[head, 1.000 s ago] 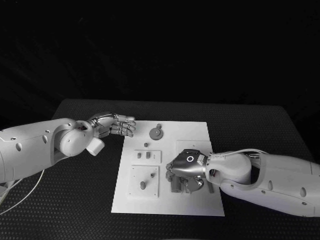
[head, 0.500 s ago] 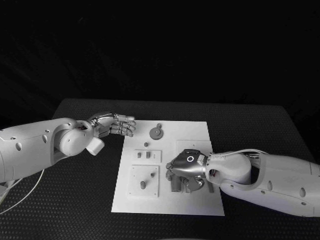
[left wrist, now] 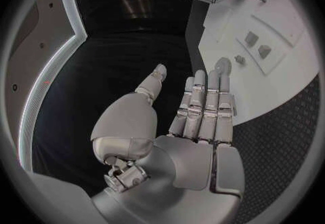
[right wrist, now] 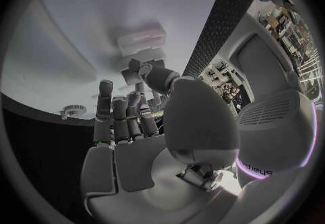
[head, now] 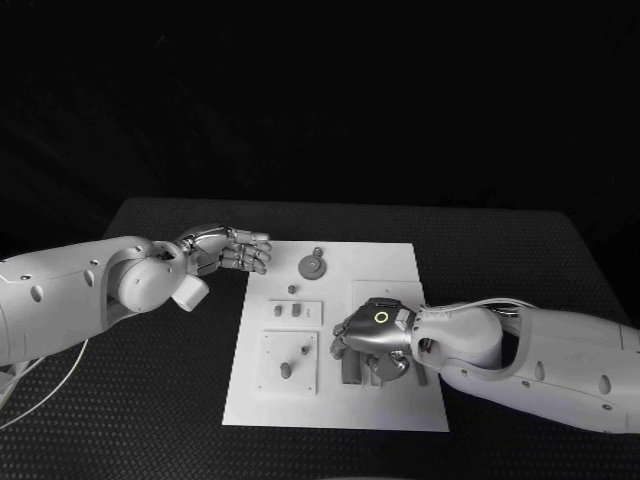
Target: Assemble the parts on the task board
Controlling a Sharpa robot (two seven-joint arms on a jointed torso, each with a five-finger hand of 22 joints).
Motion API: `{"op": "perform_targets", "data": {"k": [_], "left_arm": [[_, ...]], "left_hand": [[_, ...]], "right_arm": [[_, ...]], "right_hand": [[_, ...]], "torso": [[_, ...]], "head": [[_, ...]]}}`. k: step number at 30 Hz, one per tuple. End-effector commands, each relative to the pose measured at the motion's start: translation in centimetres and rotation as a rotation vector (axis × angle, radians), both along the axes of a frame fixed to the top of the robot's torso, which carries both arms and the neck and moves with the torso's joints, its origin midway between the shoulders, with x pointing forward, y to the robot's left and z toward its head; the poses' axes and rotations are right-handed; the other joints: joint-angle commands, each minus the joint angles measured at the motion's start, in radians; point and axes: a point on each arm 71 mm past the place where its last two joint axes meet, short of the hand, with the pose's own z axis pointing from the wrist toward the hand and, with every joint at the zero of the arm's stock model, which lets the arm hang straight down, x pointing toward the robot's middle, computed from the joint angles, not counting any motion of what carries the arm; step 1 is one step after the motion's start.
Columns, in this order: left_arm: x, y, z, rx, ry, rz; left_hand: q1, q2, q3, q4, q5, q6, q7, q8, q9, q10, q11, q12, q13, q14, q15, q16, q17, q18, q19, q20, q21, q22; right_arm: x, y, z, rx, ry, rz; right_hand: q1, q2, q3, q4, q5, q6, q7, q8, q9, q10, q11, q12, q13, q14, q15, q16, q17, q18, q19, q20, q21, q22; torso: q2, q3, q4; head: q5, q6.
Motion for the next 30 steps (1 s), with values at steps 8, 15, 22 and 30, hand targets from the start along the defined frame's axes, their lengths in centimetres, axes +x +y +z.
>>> {"op": "perform_targets", "data": {"k": [8, 15, 22, 30], "left_arm": [[0.0, -0.2, 0.1, -0.016, 0.000, -0.014], [0.0, -0.2, 0.1, -0.016, -0.001, -0.014], [0.0, -0.2, 0.1, -0.016, -0.004, -0.012], [0.0, -0.4, 0.1, -0.018, -0.008, -0.012]], "left_hand": [[-0.007, 0.000, -0.006, -0.003, 0.000, -0.009, -0.001, -0.004, 0.002, -0.004, -0.003, 0.000, 0.001, 0.001, 0.002, -0.004, 0.002, 0.006, -0.004, -0.003, 0.002, -0.001], [-0.007, 0.000, -0.006, -0.003, 0.000, -0.009, -0.001, -0.004, 0.002, -0.004, -0.003, 0.000, 0.001, 0.001, 0.002, -0.004, 0.002, 0.006, -0.004, -0.003, 0.002, -0.001], [-0.007, 0.000, -0.006, -0.003, 0.000, -0.009, -0.001, -0.004, 0.002, -0.004, -0.003, 0.000, 0.001, 0.001, 0.002, -0.004, 0.002, 0.007, -0.004, -0.003, 0.002, -0.001], [-0.006, 0.000, -0.006, -0.003, 0.000, -0.009, -0.001, -0.003, 0.002, -0.004, -0.003, 0.000, 0.001, 0.001, 0.002, -0.004, 0.002, 0.007, -0.004, -0.003, 0.002, -0.001]], "right_arm": [[0.0, -0.5, 0.3, 0.048, -0.001, -0.016], [0.2, -1.8, 1.3, 0.183, 0.004, -0.093], [1.1, -3.7, 2.5, 0.338, 0.106, -0.247], [3.3, -7.5, 3.1, 0.384, 0.220, -0.462]], "right_hand": [[0.001, -0.015, 0.013, 0.005, 0.002, -0.072, -0.022, -0.029, -0.014, -0.011, 0.005, 0.005, -0.009, -0.010, 0.006, 0.005, -0.007, 0.013, -0.002, 0.005, -0.006, 0.001], [-0.002, -0.008, 0.015, 0.011, 0.002, -0.091, -0.003, -0.025, -0.013, -0.006, 0.006, 0.017, -0.013, 0.005, 0.006, 0.017, -0.009, 0.013, 0.016, -0.001, 0.004, 0.002], [-0.049, 0.002, -0.013, 0.016, 0.002, -0.072, 0.054, -0.002, -0.005, 0.014, 0.001, 0.031, -0.022, 0.034, 0.000, 0.024, -0.012, 0.013, 0.045, -0.013, 0.017, 0.002], [-0.125, 0.023, -0.077, 0.040, 0.002, -0.042, 0.102, 0.024, 0.004, 0.054, -0.012, 0.047, -0.032, 0.072, -0.011, 0.029, -0.010, 0.013, 0.081, -0.027, 0.036, 0.002]], "torso": [[0.000, -0.0003, 0.0006], [0.000, -0.0006, 0.0008], [0.000, -0.0002, -0.0001], [0.000, -0.0002, -0.0013]], "head": [[-0.001, 0.001], [-0.004, 0.006], [-0.006, 0.011], [-0.012, 0.018]]}}
